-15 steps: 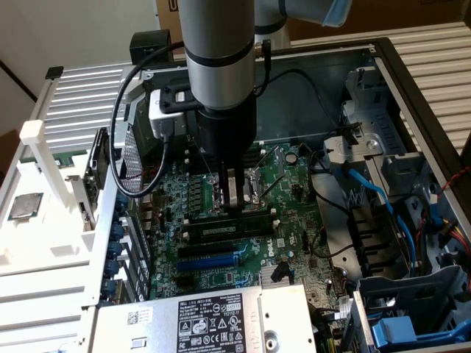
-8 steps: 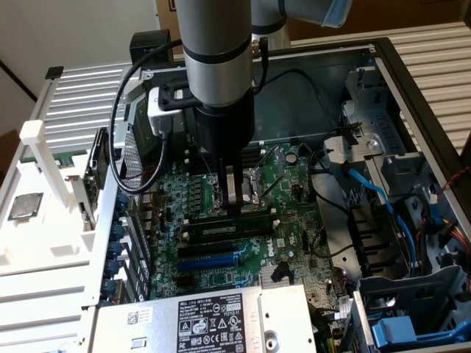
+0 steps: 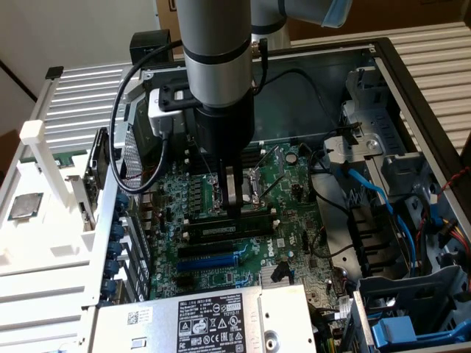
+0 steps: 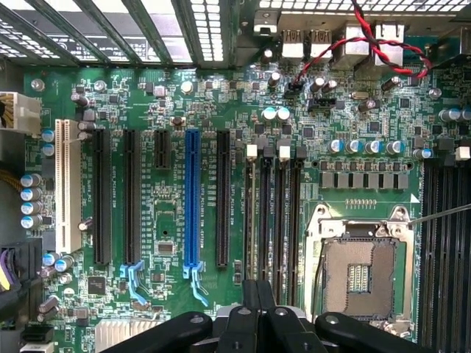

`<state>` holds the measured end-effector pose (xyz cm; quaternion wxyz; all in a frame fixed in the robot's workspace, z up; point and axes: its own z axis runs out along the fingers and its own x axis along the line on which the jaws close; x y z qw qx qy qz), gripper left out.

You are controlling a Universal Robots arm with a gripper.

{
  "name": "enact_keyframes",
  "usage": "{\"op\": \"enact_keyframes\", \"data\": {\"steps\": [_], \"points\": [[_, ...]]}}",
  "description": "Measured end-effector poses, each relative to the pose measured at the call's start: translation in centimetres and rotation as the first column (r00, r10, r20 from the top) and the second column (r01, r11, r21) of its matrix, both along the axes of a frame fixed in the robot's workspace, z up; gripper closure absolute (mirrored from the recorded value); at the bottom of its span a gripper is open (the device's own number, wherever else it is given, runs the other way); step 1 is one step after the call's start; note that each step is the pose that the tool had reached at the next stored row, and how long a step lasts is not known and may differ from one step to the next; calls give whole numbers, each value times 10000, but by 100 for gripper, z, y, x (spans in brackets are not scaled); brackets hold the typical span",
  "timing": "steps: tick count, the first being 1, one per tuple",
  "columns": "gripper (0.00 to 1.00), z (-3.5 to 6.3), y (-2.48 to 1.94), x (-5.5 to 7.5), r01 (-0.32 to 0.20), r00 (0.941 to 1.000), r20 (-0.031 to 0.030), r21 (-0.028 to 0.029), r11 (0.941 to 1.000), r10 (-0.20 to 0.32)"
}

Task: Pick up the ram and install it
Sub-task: 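Press down the ram until it locks into place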

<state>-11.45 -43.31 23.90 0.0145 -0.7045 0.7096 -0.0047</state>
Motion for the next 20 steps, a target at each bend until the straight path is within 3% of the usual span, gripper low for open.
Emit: {"op": "enact_keyframes", "data": {"steps": [15, 20], "points": [[90, -39, 10, -8, -6, 10000, 0, -80, 10000, 6], [90, -45, 26, -8, -6, 10000, 0, -83, 10000, 6]]}}
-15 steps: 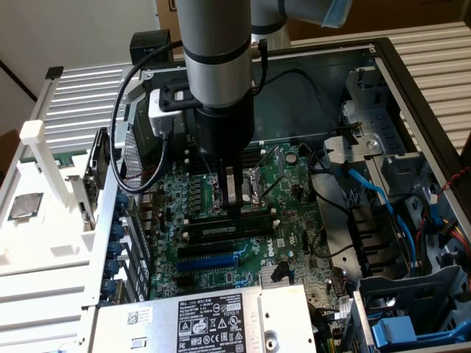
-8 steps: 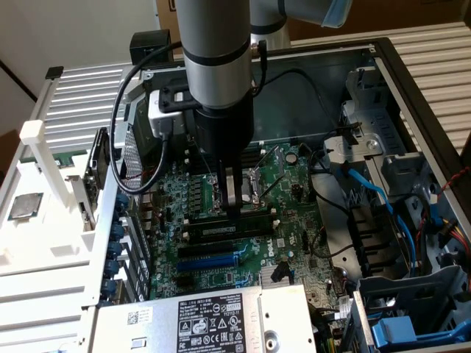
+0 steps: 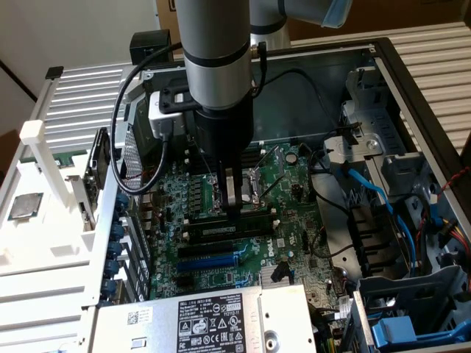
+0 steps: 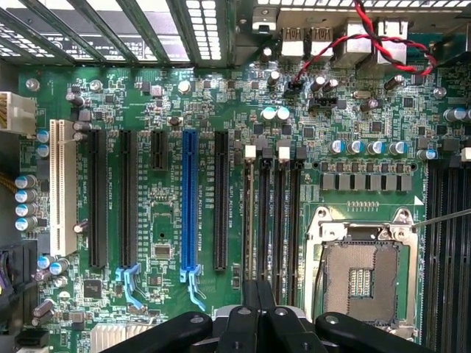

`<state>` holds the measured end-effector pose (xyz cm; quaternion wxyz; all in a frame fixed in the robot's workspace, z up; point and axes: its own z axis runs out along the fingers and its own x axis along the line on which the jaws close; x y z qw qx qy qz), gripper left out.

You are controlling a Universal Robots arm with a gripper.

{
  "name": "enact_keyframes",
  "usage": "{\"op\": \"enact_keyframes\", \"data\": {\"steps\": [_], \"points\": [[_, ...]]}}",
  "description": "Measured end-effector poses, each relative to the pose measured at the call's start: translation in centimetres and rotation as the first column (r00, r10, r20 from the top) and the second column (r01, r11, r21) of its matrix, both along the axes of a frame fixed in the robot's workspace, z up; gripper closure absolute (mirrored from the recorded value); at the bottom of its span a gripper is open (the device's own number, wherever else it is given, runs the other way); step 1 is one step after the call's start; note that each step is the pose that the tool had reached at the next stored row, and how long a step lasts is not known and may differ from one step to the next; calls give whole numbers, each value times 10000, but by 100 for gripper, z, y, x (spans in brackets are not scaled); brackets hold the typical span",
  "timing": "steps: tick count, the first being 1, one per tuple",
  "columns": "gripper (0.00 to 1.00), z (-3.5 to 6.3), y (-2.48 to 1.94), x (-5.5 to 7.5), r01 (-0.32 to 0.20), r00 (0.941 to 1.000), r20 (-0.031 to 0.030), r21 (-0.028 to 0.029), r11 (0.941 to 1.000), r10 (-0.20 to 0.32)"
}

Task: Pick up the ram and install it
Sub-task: 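Press down the ram until it locks into place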

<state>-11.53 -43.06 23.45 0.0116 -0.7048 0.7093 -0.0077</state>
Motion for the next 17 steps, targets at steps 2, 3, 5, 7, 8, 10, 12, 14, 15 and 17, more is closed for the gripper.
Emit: {"op": "enact_keyframes", "data": {"steps": [2, 3, 5, 7, 8, 10, 12, 14, 15, 17], "points": [[90, -3, 0, 0, 0, 10000, -1, -1, 10000, 0], [90, -6, 0, 0, 0, 10000, -1, -1, 10000, 0], [90, -17, 0, 0, 0, 10000, 0, -1, 10000, 0], [90, -26, 0, 0, -1, 10000, -2, -5, 10000, 1], [90, -29, 0, -1, 0, 10000, -2, -8, 10000, 0], [90, -36, 0, -1, 0, 10000, -3, -15, 10000, 0], [90, -38, 0, 0, 0, 10000, -3, -20, 10000, 0], [90, -39, 0, -1, 0, 10000, -1, -26, 10000, 0], [90, -40, 0, -1, 0, 10000, -1, -30, 10000, 0], [90, -40, 0, -1, 0, 10000, -1, -52, 10000, 0]]}}
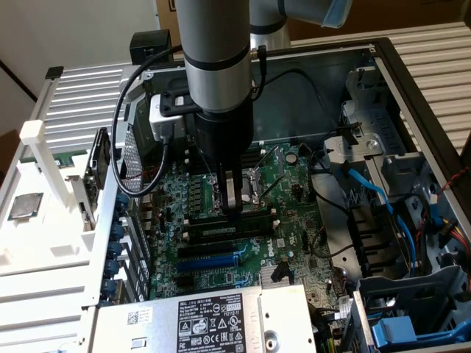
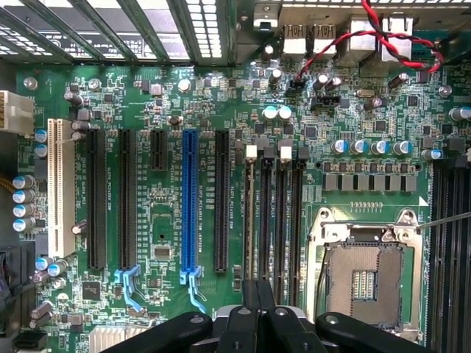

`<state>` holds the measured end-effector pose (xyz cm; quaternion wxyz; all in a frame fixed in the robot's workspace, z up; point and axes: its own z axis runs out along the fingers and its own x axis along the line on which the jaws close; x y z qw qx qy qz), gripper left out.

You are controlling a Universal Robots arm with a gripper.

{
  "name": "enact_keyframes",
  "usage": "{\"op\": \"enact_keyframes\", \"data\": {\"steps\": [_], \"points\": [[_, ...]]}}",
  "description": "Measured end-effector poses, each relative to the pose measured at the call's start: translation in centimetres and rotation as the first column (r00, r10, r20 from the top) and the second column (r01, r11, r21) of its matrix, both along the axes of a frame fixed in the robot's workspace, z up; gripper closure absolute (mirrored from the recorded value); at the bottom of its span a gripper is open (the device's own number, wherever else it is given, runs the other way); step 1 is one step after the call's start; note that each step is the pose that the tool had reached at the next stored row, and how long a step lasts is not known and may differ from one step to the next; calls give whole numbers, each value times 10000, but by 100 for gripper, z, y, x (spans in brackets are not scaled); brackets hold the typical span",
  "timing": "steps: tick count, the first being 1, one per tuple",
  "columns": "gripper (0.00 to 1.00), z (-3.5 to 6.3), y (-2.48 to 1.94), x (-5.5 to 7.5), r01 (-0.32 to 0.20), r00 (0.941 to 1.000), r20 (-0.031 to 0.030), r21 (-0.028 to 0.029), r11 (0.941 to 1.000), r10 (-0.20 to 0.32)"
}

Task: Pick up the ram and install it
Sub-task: 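Press down the ram until it locks into place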

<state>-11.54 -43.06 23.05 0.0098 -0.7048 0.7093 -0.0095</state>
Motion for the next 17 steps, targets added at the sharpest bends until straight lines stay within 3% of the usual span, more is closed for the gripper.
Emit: {"op": "enact_keyframes", "data": {"steps": [7, 17], "points": [[90, 0, -1, 0, 0, 10000, -3, -62, 10000, 0], [90, -14, -1, -10, -1, 10000, -6, -72, 10000, 1]]}}
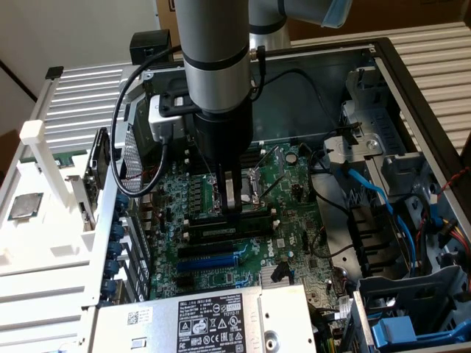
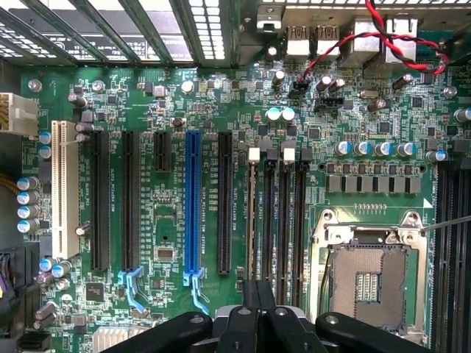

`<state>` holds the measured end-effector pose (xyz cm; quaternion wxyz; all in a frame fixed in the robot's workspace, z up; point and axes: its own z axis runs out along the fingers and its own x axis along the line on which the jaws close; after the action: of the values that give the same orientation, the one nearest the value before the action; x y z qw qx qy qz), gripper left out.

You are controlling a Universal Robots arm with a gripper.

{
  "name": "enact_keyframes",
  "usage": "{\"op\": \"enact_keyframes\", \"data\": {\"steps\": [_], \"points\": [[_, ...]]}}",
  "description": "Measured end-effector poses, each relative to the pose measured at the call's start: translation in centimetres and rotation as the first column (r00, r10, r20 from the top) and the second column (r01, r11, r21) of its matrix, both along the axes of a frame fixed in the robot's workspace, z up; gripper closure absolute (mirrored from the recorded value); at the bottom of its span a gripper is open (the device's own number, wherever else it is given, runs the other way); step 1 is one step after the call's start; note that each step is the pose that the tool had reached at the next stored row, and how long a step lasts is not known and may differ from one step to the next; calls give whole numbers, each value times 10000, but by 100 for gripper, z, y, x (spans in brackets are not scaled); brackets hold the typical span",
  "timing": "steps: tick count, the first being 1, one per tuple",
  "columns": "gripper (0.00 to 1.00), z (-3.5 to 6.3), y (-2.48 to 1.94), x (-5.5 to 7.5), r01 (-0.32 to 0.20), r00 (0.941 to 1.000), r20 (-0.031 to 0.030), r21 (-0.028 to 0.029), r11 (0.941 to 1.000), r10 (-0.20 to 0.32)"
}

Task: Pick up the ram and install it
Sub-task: 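Press down the ram until it locks into place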

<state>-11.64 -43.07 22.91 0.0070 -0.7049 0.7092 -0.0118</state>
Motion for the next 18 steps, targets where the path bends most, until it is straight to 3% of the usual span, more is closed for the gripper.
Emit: {"op": "enact_keyframes", "data": {"steps": [13, 14, 15, 18], "points": [[90, -23, 0, -1, -1, 10000, 1, 5, 10000, 1], [90, 3, 3, -1, 0, 10000, 2, 25, 10000, 0], [90, 97, 1, -4, 1, 10000, -23, 4, 10000, -1], [90, 197, 0, -3, 13, 10000, -44, -9, 10000, -13]]}}
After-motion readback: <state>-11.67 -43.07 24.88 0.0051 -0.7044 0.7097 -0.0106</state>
